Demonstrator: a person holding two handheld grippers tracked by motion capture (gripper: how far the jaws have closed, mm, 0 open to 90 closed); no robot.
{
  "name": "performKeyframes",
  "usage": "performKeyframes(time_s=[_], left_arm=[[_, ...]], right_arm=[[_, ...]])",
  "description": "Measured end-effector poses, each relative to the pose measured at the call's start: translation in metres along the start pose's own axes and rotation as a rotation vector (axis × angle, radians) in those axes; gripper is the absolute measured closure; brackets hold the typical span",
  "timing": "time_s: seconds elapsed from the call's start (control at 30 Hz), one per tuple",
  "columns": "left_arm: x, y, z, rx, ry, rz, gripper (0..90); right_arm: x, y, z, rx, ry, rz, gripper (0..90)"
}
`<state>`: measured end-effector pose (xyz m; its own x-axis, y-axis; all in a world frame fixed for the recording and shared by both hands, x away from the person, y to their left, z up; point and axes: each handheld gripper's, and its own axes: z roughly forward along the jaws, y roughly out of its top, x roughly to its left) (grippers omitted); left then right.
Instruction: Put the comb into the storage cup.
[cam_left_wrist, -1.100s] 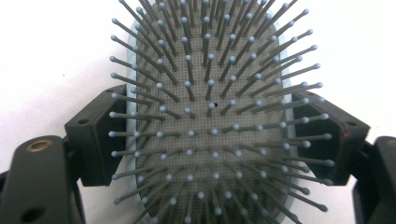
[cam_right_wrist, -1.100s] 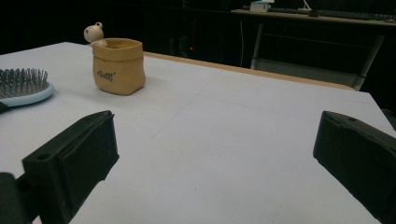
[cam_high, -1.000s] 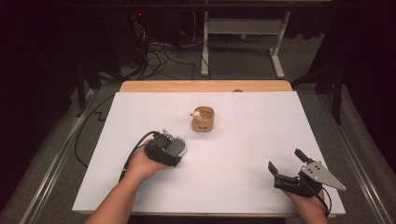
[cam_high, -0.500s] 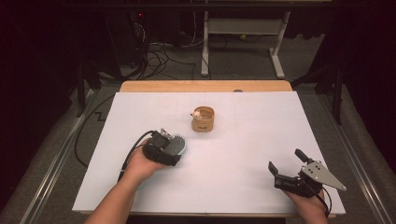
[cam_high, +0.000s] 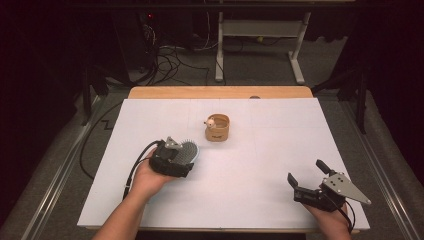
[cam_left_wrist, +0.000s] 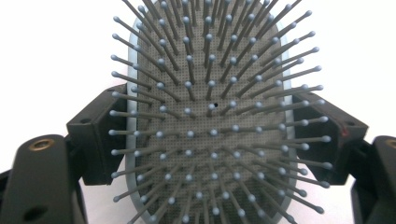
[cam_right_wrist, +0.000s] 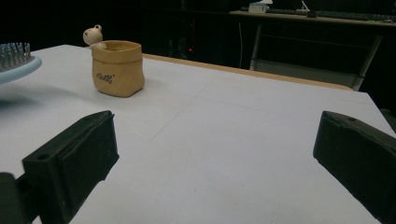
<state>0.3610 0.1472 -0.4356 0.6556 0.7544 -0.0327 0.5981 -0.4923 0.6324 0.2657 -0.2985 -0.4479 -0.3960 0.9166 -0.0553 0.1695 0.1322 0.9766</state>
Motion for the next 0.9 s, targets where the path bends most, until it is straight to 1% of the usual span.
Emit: performKeyframes(time_s=[0.03, 0.07, 0.1, 0.17, 0.2, 0.23, 0.3, 0.33, 0.37, 0.43, 0.47, 0.5, 0.57, 0.63, 0.67, 0.7, 0.77, 0.8, 0.83, 0.9], left_arm=[[0.0, -0.001, -0.001, -0.008, 0.003, -0.002, 20.2], [0.0, -0.001, -0.001, -0.014, -0.007, 0.0, 20.2], [0.0, -0.002, -0.002, -0.025, 0.006, -0.002, 20.2], [0.001, -0.003, -0.004, -0.037, -0.003, -0.006, 20.2], [0.001, -0.004, -0.005, -0.049, 0.008, -0.013, 20.2], [0.002, -0.005, -0.006, -0.055, 0.003, -0.016, 20.1], [0.003, -0.006, -0.007, -0.077, 0.025, -0.031, 20.2], [0.004, -0.007, -0.008, -0.086, 0.018, -0.035, 20.1], [0.005, -0.008, -0.009, -0.101, 0.023, -0.042, 20.1], [0.007, -0.009, -0.012, -0.128, 0.016, -0.055, 20.1], [0.007, -0.01, -0.013, -0.145, 0.025, -0.06, 20.1], [0.009, -0.011, -0.015, -0.155, 0.018, -0.063, 20.2], [0.01, -0.012, -0.018, -0.178, 0.026, -0.075, 20.1], [0.011, -0.014, -0.019, -0.194, 0.023, -0.08, 20.2], [0.011, -0.015, -0.02, -0.204, 0.03, -0.084, 20.2], [0.011, -0.015, -0.021, -0.205, 0.022, -0.082, 20.1], [0.011, -0.015, -0.022, -0.218, 0.031, -0.079, 20.1], [0.012, -0.016, -0.022, -0.222, 0.024, -0.075, 20.1], [0.011, -0.016, -0.023, -0.229, 0.031, -0.073, 20.1], [0.012, -0.017, -0.024, -0.239, 0.029, -0.07, 20.1]], right_arm=[[0.0, 0.0, 0.0, 0.0, 0.0, -0.001, 0.8], [0.0, 0.0, 0.0, 0.0, 0.0, -0.001, 0.8], [0.0, 0.0, 0.0, 0.001, 0.0, -0.001, 0.8], [0.0, 0.0, 0.0, 0.001, -0.001, -0.002, 0.8], [0.0, 0.0, 0.0, 0.001, -0.001, -0.001, 0.9], [0.0, 0.0, 0.0, 0.001, -0.001, -0.001, 0.8], [0.0, 0.0, 0.0, 0.001, 0.0, -0.001, 0.8], [0.0, 0.0, 0.0, 0.001, 0.0, -0.001, 0.8], [0.001, 0.0, 0.0, 0.001, 0.001, -0.001, 0.8], [0.001, 0.0, 0.0, 0.001, 0.003, -0.002, 0.8], [0.001, 0.0, 0.001, 0.001, 0.003, -0.003, 0.8], [0.001, 0.0, 0.001, 0.001, 0.003, -0.003, 0.8], [0.0, 0.0, 0.0, 0.001, 0.001, -0.002, 0.8], [-0.001, 0.0, -0.001, -0.004, -0.008, -0.002, 0.8], [-0.002, 0.001, -0.001, -0.007, -0.012, 0.002, 0.8], [-0.002, 0.001, -0.002, -0.01, -0.016, 0.006, 0.8], [-0.002, 0.001, -0.002, -0.013, -0.019, 0.006, 0.8], [-0.002, 0.001, -0.003, -0.014, -0.02, 0.005, 0.8], [-0.002, 0.001, -0.002, -0.014, -0.019, 0.004, 0.8], [-0.002, 0.001, -0.002, -0.014, -0.019, 0.004, 0.8]])
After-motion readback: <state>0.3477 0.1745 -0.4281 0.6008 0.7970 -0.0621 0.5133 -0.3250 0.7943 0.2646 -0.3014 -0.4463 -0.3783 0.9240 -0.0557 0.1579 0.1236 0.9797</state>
